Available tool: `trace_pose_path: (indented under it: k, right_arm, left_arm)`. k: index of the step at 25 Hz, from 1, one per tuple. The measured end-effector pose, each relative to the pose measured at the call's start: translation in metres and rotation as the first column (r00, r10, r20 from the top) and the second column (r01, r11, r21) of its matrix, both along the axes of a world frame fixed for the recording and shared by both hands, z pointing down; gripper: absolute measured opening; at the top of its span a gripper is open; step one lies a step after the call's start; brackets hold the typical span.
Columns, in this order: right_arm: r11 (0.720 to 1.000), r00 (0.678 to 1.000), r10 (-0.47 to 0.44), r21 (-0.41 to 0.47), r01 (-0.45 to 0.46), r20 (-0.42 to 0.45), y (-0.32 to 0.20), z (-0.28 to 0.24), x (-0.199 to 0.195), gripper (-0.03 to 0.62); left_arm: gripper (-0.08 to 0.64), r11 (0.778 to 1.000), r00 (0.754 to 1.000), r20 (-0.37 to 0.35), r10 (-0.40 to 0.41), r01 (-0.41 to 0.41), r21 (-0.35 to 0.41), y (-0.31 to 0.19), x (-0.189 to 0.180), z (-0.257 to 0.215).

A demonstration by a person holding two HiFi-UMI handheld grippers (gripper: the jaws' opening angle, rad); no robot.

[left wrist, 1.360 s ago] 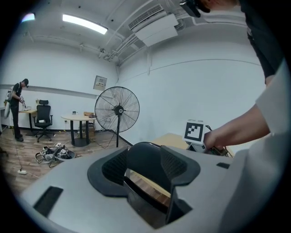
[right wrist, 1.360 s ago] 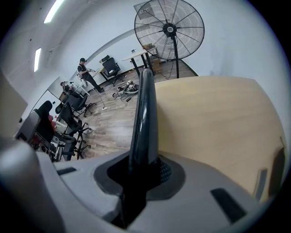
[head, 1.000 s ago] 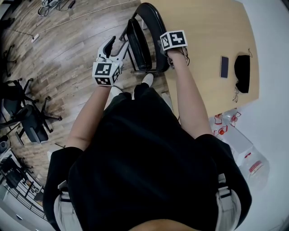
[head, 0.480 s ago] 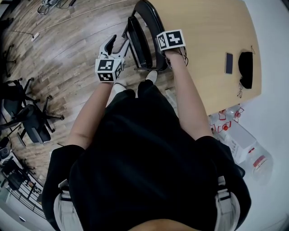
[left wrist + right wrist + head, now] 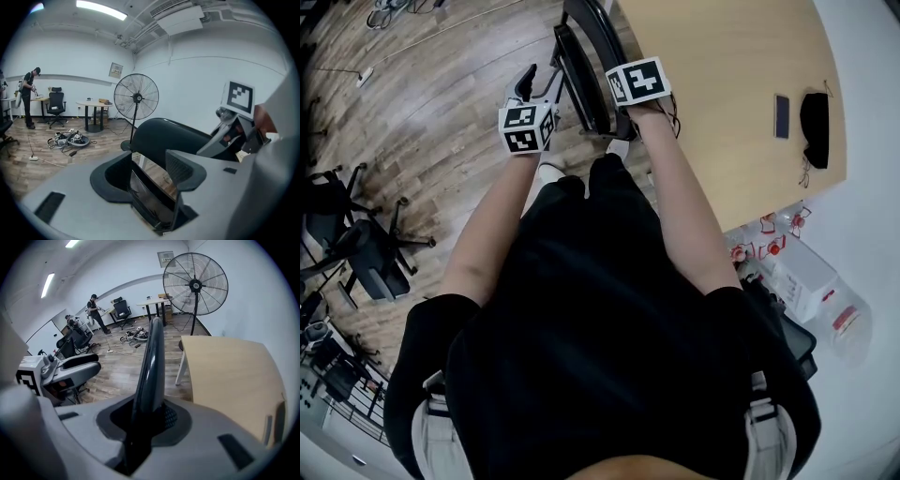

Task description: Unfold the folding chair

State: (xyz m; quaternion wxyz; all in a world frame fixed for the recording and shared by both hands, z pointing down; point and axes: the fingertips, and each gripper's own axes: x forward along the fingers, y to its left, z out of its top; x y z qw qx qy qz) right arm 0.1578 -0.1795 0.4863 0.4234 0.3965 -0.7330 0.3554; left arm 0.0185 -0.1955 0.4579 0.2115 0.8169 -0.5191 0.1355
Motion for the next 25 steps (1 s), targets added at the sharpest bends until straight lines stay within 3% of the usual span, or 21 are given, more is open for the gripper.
trace_pose_path:
  k: [5, 9, 17, 25]
  right_arm:
    - [1.0, 1.0, -0.004, 0.008, 0.004, -0.022, 0.006, 0.0, -0.015, 0.075]
    - [1.0, 0.999, -0.001, 0.01, 0.002, -0.034, 0.007, -0.001, -0.025, 0.074]
    - [0.999, 0.999, -0.016, 0.028, 0.017, -0.039, 0.01, -0.002, -0.037, 0.075]
    - [0.998, 0.999, -0.034, 0.044, 0.035, -0.035, 0.009, -0.001, -0.045, 0.075]
  left_arm:
    - [0.221, 0.998, 1.0, -0.002, -0.013, 0.013, -0.06, -0.01, -0.004, 0.028]
    - [0.23, 0.988, 0.999, -0.017, -0.035, 0.032, -0.15, -0.022, -0.007, 0.058]
    - [0.26, 0.926, 0.991, -0.01, -0.136, 0.123, -0.358, -0.044, -0.003, 0.129]
    - [0.298, 0.87, 0.98, -0.002, -0.197, 0.174, -0.461, -0.059, 0.009, 0.181]
